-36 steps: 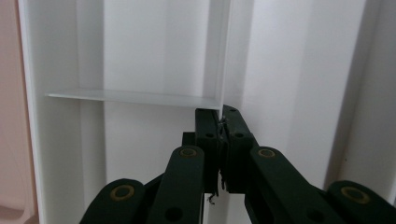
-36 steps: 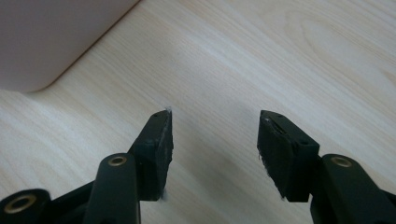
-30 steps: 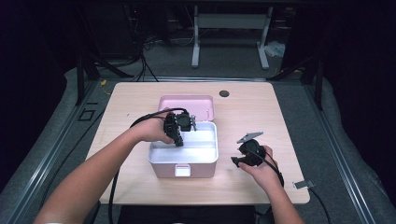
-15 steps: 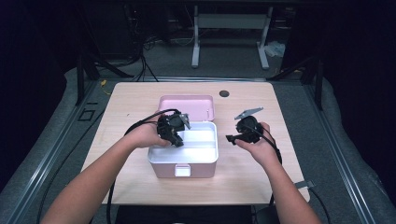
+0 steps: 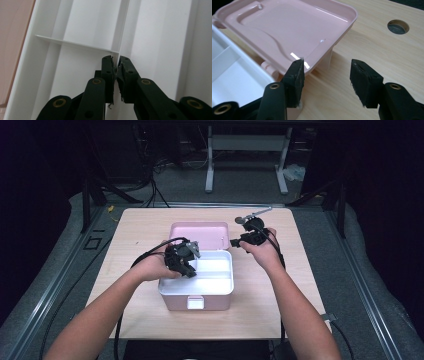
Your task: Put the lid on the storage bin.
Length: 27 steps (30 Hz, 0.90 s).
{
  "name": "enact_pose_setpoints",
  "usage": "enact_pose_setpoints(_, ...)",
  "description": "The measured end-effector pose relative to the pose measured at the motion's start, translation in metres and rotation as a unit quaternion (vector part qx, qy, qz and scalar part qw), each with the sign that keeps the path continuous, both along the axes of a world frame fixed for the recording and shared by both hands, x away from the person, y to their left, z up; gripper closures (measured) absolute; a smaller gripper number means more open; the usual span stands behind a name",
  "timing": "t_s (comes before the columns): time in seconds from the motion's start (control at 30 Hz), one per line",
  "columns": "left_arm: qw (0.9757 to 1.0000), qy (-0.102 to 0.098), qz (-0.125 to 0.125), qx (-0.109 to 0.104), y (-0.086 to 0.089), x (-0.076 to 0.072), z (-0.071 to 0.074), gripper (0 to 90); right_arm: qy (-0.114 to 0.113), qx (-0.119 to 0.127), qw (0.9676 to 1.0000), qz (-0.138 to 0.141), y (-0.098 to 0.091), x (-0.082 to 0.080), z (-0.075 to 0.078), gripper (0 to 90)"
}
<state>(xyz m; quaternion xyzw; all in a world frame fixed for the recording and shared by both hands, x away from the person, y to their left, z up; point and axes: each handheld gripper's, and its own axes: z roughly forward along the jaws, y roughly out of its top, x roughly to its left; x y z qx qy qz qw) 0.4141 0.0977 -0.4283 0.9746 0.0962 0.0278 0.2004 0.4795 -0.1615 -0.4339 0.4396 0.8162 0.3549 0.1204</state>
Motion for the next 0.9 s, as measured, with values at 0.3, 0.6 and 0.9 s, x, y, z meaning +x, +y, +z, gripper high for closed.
enact_pose_setpoints(0.3, 1.0, -0.001, -0.001, 0.003, -0.001, 0.0, 0.0, 83.0, 0.011, -0.039, 0.9982, -0.044, 0.025, 0.034, -0.003, 37.4)
enact_pose_setpoints(0.6, 1.0, -0.002, -0.002, 0.007, -0.002, 0.0, 0.001, 83.0, 0.011, -0.033, 0.9967, -0.073, 0.046, 0.055, -0.01, 45.6)
enact_pose_setpoints(0.9, 1.0, -0.003, 0.0, 0.002, -0.001, -0.001, 0.0, 83.0, 0.036, -0.011, 0.9938, -0.105, 0.048, 0.071, -0.021, 61.0)
